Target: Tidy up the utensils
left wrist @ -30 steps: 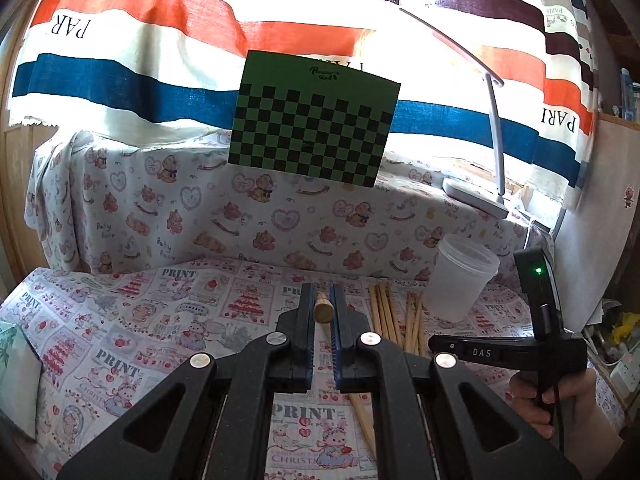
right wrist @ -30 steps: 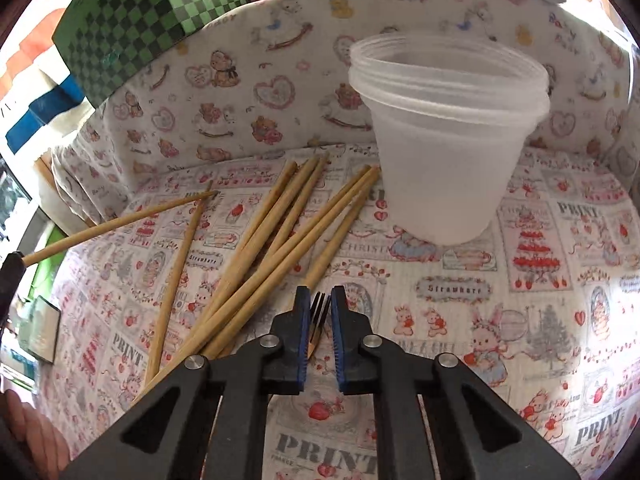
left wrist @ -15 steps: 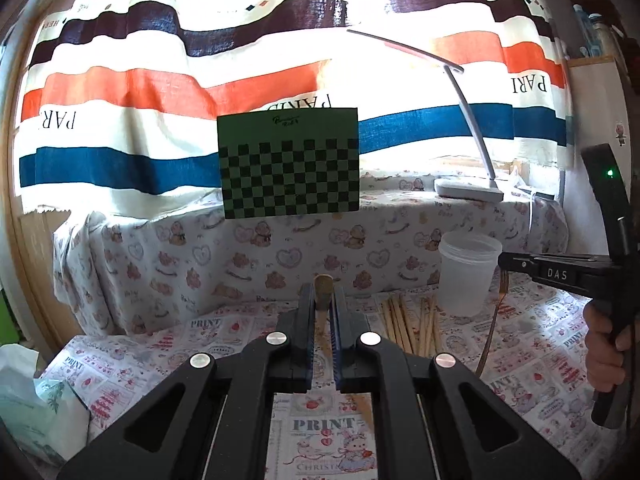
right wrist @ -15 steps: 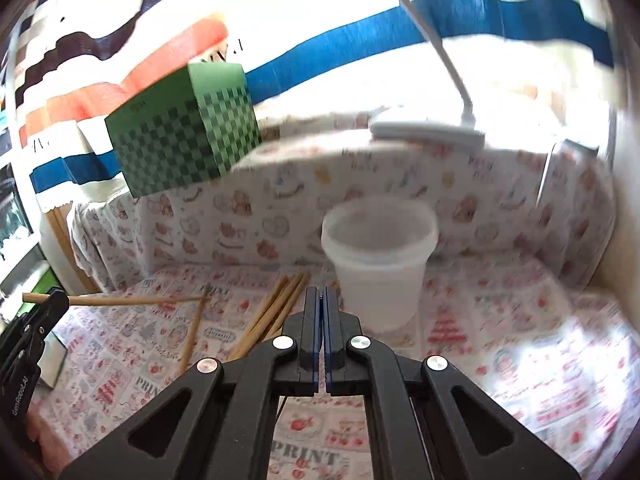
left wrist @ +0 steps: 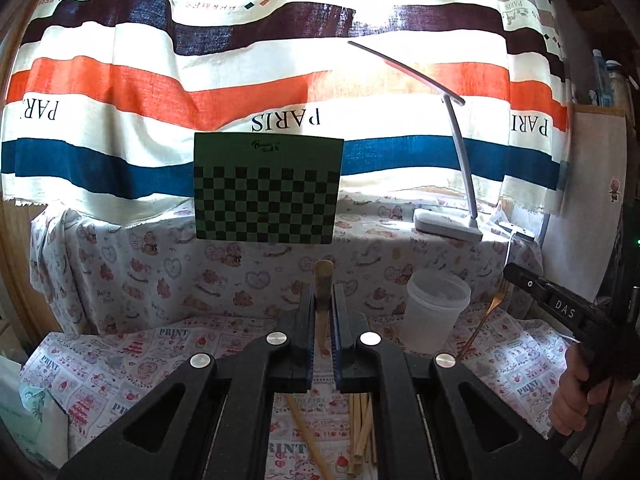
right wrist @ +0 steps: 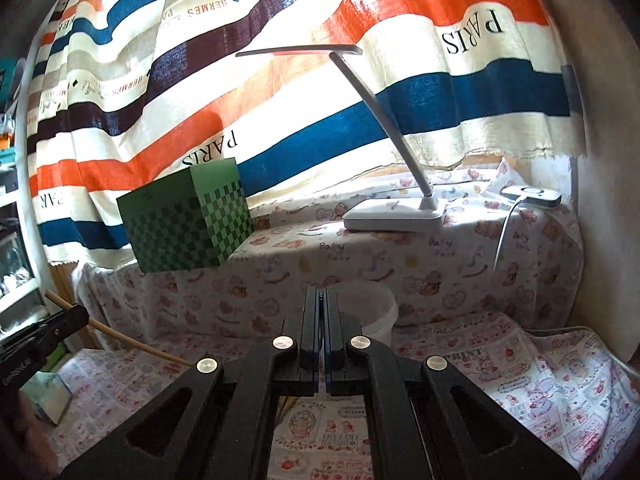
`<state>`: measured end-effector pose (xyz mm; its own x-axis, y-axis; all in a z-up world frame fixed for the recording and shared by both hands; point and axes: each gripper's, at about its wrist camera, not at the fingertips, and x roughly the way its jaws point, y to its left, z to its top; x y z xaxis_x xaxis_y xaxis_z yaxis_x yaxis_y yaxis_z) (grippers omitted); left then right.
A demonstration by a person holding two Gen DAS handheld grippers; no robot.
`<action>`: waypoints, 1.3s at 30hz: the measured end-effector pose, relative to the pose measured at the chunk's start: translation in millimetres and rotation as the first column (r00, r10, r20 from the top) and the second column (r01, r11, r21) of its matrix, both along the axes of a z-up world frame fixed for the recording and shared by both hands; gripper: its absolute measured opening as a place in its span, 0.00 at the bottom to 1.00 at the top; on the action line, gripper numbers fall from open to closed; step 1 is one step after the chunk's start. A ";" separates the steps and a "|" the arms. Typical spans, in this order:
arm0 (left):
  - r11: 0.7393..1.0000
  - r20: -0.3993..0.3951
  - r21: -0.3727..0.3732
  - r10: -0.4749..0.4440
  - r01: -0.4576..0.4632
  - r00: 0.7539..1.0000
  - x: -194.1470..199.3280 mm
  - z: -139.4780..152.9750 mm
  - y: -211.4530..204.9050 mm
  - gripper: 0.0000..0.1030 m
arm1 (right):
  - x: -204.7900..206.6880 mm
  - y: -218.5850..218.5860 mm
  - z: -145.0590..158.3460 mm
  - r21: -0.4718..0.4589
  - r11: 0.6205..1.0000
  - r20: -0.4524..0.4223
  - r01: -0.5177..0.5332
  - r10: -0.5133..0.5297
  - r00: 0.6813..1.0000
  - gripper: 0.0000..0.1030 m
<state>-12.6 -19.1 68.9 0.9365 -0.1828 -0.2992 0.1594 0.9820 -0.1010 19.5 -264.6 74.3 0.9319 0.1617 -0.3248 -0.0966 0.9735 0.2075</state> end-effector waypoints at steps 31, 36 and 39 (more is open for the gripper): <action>0.961 0.000 0.015 -0.276 0.276 0.961 78.6 49.6 -127.8 0.06 | 70.1 -77.1 -5.4 0.233 0.950 0.044 0.209 -0.225 0.973 0.02; 0.965 -0.049 0.007 -0.262 0.263 0.964 98.1 32.9 -125.2 0.06 | 85.2 -74.0 -20.3 0.212 0.954 -0.012 0.214 -0.216 0.976 0.02; 0.966 -0.083 0.025 -0.256 0.258 0.963 110.5 27.1 -129.4 0.06 | 93.8 -65.5 -25.7 0.185 0.964 -0.060 0.189 -0.181 0.982 0.02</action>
<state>97.9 -148.4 96.0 0.8327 -0.4021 -0.3806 0.3998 0.9123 -0.0891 113.2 -330.1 48.6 0.9374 0.0497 -0.3448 0.0947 0.9162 0.3893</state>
